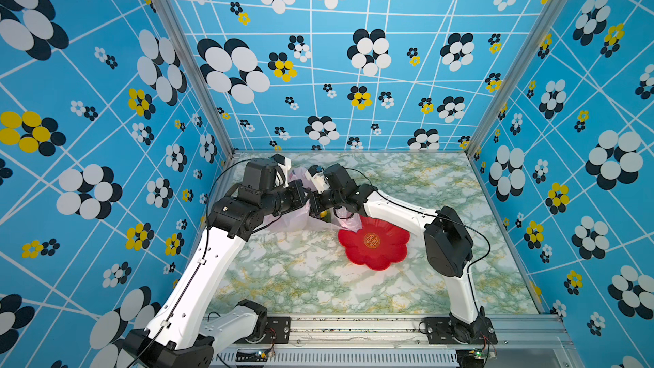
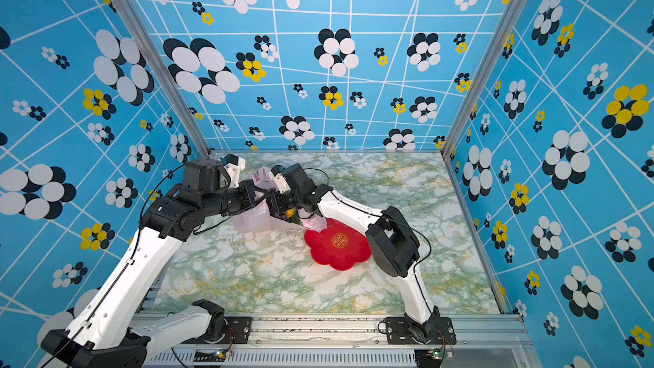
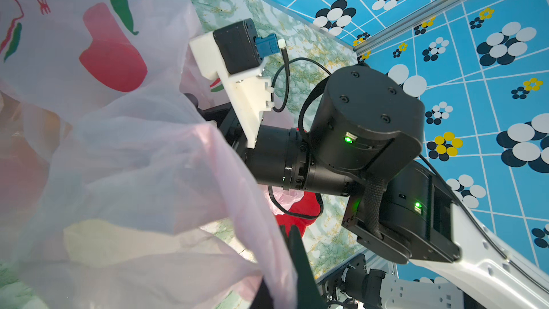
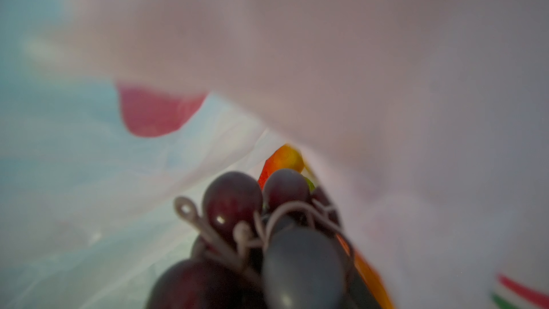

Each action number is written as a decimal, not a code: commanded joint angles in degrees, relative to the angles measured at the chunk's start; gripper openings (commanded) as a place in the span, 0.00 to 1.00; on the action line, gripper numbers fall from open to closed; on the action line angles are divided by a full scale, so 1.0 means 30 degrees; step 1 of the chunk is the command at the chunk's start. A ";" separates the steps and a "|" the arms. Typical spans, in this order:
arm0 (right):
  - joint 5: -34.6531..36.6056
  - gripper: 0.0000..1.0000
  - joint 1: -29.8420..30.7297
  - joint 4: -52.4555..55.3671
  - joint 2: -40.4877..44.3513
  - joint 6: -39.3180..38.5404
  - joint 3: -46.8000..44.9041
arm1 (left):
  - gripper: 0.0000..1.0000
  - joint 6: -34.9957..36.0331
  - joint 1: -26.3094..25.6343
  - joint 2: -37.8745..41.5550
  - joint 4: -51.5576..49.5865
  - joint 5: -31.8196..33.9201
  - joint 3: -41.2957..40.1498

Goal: Place the fruits into the plastic bag
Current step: Place the fruit in the plastic bag.

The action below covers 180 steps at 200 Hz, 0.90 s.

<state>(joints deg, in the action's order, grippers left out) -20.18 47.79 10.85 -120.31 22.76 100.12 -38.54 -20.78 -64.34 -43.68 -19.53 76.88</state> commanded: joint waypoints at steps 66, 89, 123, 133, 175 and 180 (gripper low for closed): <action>0.1191 0.86 0.0061 0.4359 -0.1148 0.0962 0.4863 | 0.02 0.0355 -0.0485 -0.0242 -0.0371 0.0725 0.0823; 0.1133 0.99 0.0061 0.4753 -0.0971 0.1140 0.5677 | 0.02 0.0534 -0.0509 -0.0357 -0.0803 0.1247 0.1248; 0.1464 1.00 0.0037 0.6096 -0.0145 0.1251 0.6568 | 0.02 0.1007 -0.0775 -0.0555 -0.1709 0.2260 0.1696; 0.1611 0.99 0.0058 0.6291 0.0388 0.1404 0.6380 | 0.02 0.1075 -0.0830 -0.0655 -0.1858 0.2406 0.1786; 0.2065 0.99 0.0062 0.6435 0.3196 0.2129 0.4195 | 0.02 0.1101 -0.1102 -0.1017 -0.1890 0.2475 0.1797; 0.2176 1.00 0.0052 0.6306 0.3587 0.2243 0.3751 | 0.02 0.1076 -0.1121 -0.1045 -0.1889 0.2472 0.1769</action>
<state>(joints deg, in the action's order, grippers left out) -15.31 47.77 28.80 -116.84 27.46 115.22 -36.34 -23.46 -66.81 -48.53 -13.23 80.75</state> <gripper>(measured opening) 0.994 0.047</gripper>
